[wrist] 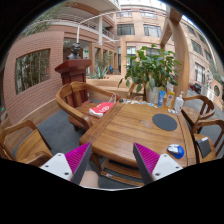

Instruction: Arrange mouse

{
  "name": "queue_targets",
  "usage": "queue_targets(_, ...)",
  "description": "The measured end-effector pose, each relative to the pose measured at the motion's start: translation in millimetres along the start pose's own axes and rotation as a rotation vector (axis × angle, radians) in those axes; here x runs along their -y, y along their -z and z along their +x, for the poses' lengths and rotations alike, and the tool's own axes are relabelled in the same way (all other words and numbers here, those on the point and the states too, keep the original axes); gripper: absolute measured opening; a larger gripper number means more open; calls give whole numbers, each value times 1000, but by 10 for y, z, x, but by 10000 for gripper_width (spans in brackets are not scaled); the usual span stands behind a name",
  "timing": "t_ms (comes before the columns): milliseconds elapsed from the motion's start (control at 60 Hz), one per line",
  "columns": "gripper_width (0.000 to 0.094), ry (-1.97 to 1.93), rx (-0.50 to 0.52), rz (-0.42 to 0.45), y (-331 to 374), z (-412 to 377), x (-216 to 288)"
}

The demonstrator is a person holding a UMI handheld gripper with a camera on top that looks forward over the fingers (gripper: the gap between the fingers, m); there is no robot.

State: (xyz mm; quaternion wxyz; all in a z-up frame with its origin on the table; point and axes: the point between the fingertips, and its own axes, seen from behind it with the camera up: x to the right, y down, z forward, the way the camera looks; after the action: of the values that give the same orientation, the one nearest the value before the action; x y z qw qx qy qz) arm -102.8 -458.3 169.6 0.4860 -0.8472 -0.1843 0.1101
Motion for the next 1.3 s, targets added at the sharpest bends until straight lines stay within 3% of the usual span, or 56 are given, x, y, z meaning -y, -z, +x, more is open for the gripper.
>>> queue_targets(233, 851, -48, -107, -124, -176, 833, -822)
queue_targets(483, 851, -110, -322, -206, -387, 2282, -1512)
queue_targets(750, 860, -102, -442, -164, -860, 3368, -1466)
queue_targets(1050, 840, -98, -412, -112, -1417, 3753, -1132)
queue_targets(1150, 734, -115, -397, -98, -1586, 3809, -1075)
queue_targets(1233, 515, -134, -370, -86, -1705, 3828, -1041)
queue_targets(1300, 494, -128, -387, -77, -1703, 3845, -1024)
